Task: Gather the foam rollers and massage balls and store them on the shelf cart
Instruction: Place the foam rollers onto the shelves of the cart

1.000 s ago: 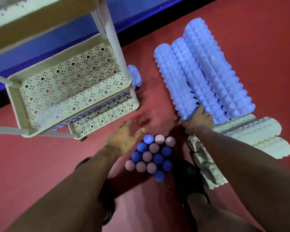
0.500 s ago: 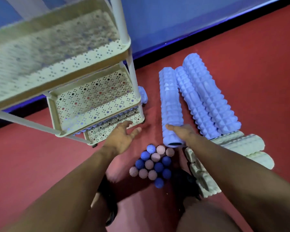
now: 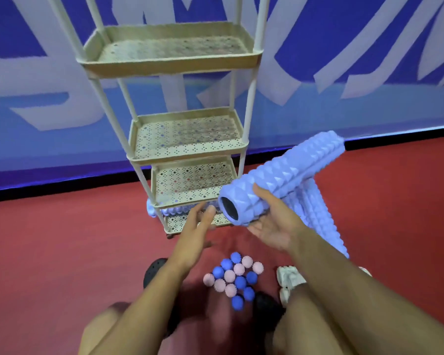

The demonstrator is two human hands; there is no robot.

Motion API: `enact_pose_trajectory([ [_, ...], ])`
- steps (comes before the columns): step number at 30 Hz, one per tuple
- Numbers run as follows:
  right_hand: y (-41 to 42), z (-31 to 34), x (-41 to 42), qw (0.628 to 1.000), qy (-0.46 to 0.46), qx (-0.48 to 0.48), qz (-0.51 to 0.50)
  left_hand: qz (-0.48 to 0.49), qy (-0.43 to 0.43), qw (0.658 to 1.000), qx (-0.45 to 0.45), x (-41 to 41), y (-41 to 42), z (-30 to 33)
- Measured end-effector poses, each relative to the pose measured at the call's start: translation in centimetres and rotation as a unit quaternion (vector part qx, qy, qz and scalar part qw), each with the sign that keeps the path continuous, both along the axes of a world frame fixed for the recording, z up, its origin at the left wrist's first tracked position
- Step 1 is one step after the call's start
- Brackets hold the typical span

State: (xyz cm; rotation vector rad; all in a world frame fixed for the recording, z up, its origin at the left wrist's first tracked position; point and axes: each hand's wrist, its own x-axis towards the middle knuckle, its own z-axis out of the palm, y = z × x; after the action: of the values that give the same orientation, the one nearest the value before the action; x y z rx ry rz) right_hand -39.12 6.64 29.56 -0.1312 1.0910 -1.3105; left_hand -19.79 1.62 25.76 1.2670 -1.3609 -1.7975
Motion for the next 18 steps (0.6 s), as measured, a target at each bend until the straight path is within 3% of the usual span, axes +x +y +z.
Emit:
enact_pose_trajectory([
  [4, 0.5, -1.8, 4.2, 0.998, 0.013, -0.061, 0.027, 0.008, 0.092, 0.995, 0.040, 1.5, 0.3, 0.8],
  [10, 0.2, -3.3, 7.8, 0.991, 0.070, -0.090, 0.064, 0.049, 0.147, 0.985, 0.073, 1.9, 0.2, 0.2],
  [18, -1.8, -4.0, 8.0, 0.989, 0.134, -0.015, 0.061, 0.140, 0.066, 0.987, -0.045, 1.4, -1.6, -1.0],
])
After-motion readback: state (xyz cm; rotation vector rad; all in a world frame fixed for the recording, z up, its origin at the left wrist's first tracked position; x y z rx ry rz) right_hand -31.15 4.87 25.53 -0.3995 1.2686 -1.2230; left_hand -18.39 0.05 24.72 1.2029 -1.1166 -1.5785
